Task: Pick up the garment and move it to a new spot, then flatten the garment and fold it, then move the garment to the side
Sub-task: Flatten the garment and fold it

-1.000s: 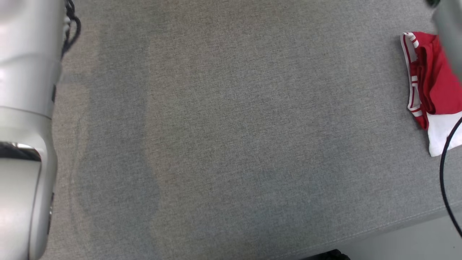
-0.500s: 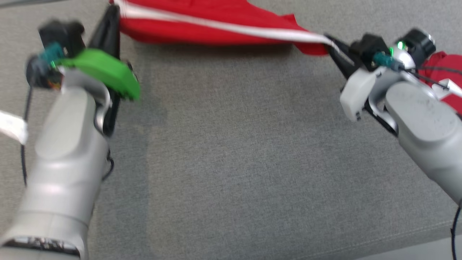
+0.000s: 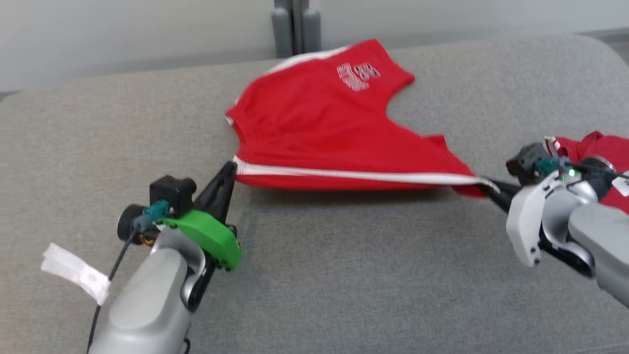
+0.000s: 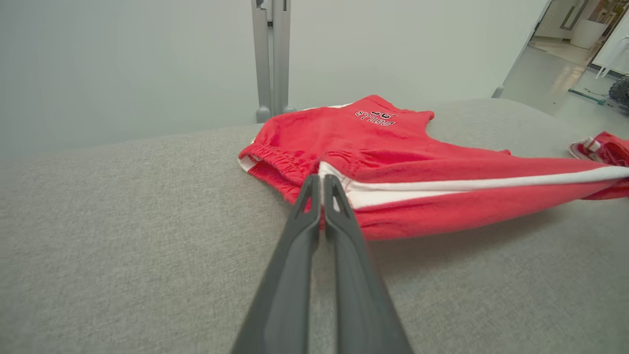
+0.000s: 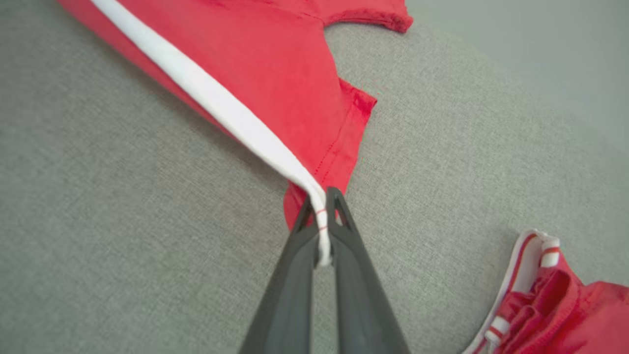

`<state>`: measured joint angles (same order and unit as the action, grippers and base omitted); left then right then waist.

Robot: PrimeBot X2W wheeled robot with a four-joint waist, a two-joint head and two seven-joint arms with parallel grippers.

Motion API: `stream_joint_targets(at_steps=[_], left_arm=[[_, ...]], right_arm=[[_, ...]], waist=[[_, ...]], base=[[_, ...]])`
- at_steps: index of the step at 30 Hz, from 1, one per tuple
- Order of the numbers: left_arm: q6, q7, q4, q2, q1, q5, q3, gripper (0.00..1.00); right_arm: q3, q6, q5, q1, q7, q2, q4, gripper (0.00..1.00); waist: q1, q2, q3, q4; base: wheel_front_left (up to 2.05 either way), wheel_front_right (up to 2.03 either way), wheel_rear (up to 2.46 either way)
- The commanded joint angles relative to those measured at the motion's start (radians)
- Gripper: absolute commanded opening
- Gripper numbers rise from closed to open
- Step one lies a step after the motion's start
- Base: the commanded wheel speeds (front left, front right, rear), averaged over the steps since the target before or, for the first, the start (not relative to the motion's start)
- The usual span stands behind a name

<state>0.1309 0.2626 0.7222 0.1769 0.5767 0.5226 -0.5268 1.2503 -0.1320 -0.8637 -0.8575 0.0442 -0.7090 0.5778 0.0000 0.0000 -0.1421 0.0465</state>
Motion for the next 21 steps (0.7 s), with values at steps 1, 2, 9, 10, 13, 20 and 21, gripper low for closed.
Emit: stream_joint_targets(at_steps=[1, 2, 9, 10, 13, 20, 21], left_arm=[[-0.003, 0.003, -0.011, 0.02, -0.043, 0.012, -0.005, 0.0], [-0.003, 0.003, -0.021, 0.022, -0.06, 0.014, -0.01, 0.0], [-0.003, 0.003, -0.11, 0.06, -0.202, 0.043, -0.013, 0.0], [-0.007, 0.003, -0.124, 0.064, -0.22, 0.048, -0.01, 0.0], [-0.026, 0.0, -0.185, 0.087, -0.277, 0.061, -0.001, 0.0], [-0.069, -0.049, -0.355, 0.143, -0.381, 0.066, -0.001, 0.0], [-0.076, -0.057, -0.376, 0.15, -0.389, 0.066, 0.0, 0.0]], right_arm=[[0.009, 0.003, -0.03, 0.041, -0.03, -0.028, -0.031, 0.0], [0.013, 0.003, -0.041, 0.056, -0.046, -0.042, -0.052, 0.0], [0.026, 0.003, -0.138, 0.154, -0.175, -0.171, -0.265, 0.0], [0.027, 0.003, -0.146, 0.166, -0.2, -0.191, -0.288, 0.0], [0.024, 0.003, -0.203, 0.201, -0.264, -0.237, -0.373, 0.0], [-0.015, 0.003, -0.304, 0.247, -0.419, -0.37, -0.536, 0.0], [-0.023, 0.003, -0.304, 0.246, -0.438, -0.382, -0.557, 0.0]], waist=[[0.0, 0.0, 0.1, -0.057], [0.0, 0.0, 0.115, -0.059], [0.0, 0.0, 0.186, -0.071], [0.0, 0.0, 0.192, -0.073], [0.0, 0.0, 0.203, -0.08], [0.0, 0.0, 0.201, -0.103], [0.0, 0.0, 0.199, -0.107]], base=[[0.0, 0.0, 0.0], [0.0, 0.0, 0.0], [0.0, 0.0, 0.0], [0.0, 0.0, 0.0], [0.0, 0.0, 0.0], [0.0, 0.0, 0.0], [0.0, 0.0, 0.0]])
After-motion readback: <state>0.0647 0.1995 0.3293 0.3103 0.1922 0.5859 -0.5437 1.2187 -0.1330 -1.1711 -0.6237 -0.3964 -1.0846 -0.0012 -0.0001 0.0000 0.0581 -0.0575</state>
